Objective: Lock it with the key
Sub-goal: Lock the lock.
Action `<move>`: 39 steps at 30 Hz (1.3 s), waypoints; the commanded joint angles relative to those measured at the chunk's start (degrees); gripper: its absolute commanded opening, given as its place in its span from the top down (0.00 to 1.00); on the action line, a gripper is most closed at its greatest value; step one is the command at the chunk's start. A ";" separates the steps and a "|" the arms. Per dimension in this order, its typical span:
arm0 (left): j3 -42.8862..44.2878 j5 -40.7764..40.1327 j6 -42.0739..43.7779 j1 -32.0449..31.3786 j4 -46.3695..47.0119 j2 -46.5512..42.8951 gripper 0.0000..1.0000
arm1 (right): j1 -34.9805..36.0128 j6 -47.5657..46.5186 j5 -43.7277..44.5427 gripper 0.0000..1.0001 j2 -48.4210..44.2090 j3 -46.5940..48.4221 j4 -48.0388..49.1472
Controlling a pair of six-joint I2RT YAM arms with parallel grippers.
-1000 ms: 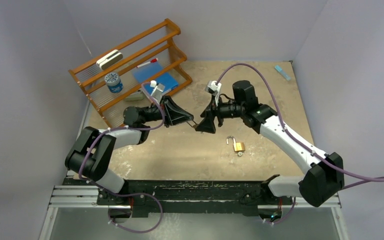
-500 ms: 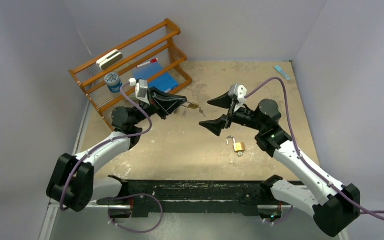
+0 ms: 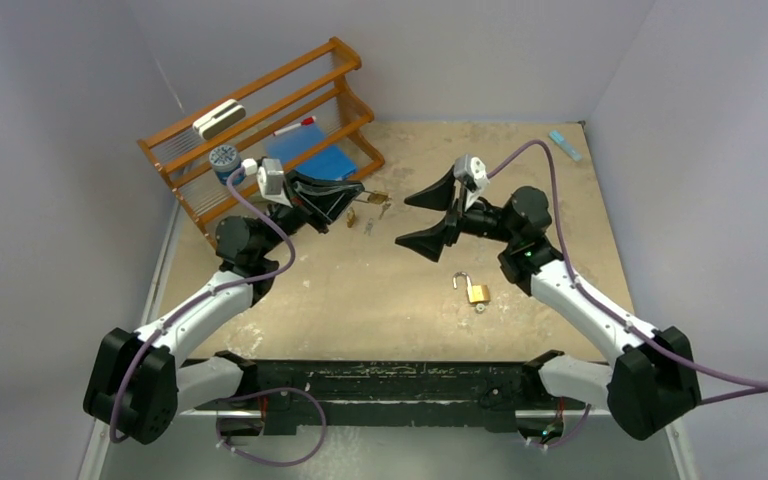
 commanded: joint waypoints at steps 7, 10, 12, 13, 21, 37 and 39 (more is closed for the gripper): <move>-0.49 -1.82 -0.74 -0.03 4.97 -1.37 1.00 | -0.04 7.81 -0.39 0.04 5.39 0.19 22.32; -0.63 -1.36 -1.89 -0.03 6.51 -1.18 1.00 | -0.09 8.63 3.59 0.02 7.06 -2.21 31.37; -0.65 -1.02 -2.52 -0.03 7.32 -1.07 1.00 | -0.06 9.84 5.17 0.01 8.74 -4.25 39.12; -0.66 -0.86 -2.80 -0.03 7.71 -1.05 1.00 | -0.09 10.76 5.03 0.01 9.66 -4.59 41.37; -0.65 0.53 -4.37 -0.03 9.99 -0.70 1.00 | -0.10 25.32 -5.28 0.14 21.03 2.98 58.28; -0.74 0.89 -3.92 -0.03 10.02 -0.77 1.00 | 0.82 36.12 -8.23 0.38 28.02 11.69 65.35; -0.70 0.89 -3.92 -0.03 10.06 -0.91 1.00 | 1.10 36.41 -8.28 0.41 28.30 12.15 65.35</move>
